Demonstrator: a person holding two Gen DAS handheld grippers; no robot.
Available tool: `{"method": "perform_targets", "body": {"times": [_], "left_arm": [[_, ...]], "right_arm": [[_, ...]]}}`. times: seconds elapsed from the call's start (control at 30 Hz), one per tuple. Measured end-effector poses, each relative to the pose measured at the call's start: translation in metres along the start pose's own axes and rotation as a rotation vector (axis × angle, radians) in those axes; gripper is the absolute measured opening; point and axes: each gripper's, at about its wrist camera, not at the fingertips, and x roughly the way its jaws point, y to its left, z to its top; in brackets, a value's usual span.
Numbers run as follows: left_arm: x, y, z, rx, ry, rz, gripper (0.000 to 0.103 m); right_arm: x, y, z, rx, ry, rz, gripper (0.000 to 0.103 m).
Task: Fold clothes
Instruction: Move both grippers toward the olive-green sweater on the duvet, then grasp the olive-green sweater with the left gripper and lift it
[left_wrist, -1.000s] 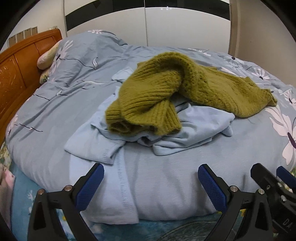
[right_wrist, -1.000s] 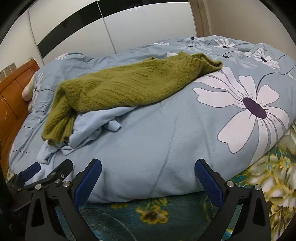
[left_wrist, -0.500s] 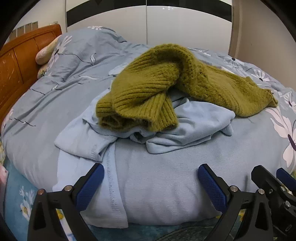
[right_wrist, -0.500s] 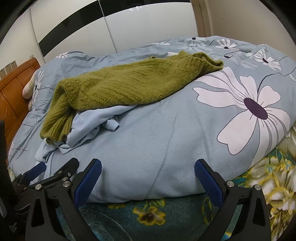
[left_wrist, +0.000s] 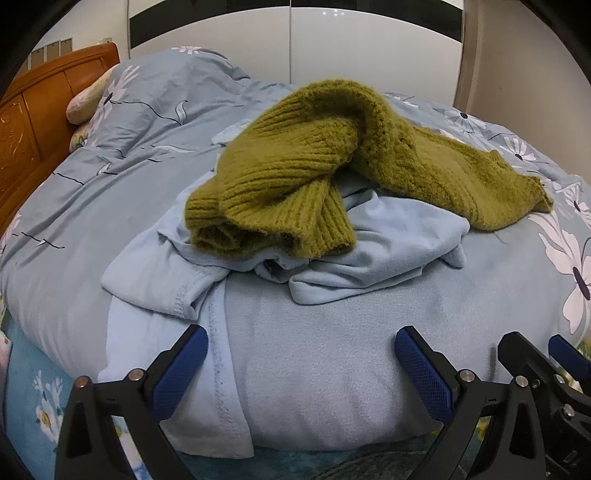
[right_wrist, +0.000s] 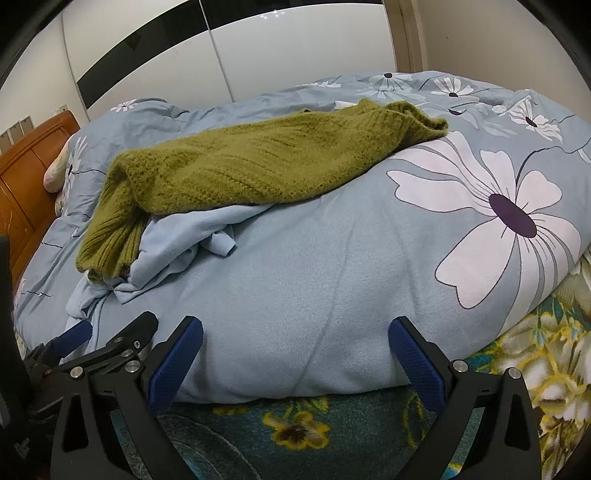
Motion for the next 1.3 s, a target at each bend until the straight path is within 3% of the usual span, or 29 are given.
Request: {"method": "perform_targets", "body": {"times": [0.33, 0.73, 0.97, 1.07, 1.13, 1.17, 1.23, 1.3], "left_arm": [[-0.015, -0.013, 0.007, 0.177, -0.057, 0.115, 0.103], [-0.014, 0.004, 0.060, 0.175, -0.135, 0.192, 0.103], [0.015, -0.002, 0.097, 0.229, -0.127, 0.225, 0.101], [0.028, -0.011, 0.109, 0.275, -0.117, 0.232, 0.091], [0.035, -0.018, 0.116, 0.310, -0.103, 0.228, 0.066], [0.037, -0.021, 0.119, 0.317, -0.098, 0.212, 0.059], [0.036, -0.025, 0.125, 0.315, -0.101, 0.202, 0.032], [0.026, -0.027, 0.133, 0.293, -0.119, 0.200, 0.026]], "right_arm": [[0.002, 0.000, 0.001, 0.006, 0.002, 0.003, 0.101], [0.003, -0.001, 0.000, 0.010, 0.007, 0.006, 0.101], [0.003, -0.001, 0.000, 0.010, 0.009, 0.007, 0.101], [0.004, -0.001, 0.000, 0.007, 0.010, 0.004, 0.101], [0.005, 0.000, 0.000, 0.004, 0.011, 0.002, 0.101], [0.005, 0.000, -0.001, 0.003, 0.011, 0.002, 0.101], [0.005, -0.001, -0.001, 0.001, 0.010, 0.002, 0.101], [0.005, 0.000, -0.002, 0.001, 0.010, 0.001, 0.101]]}}
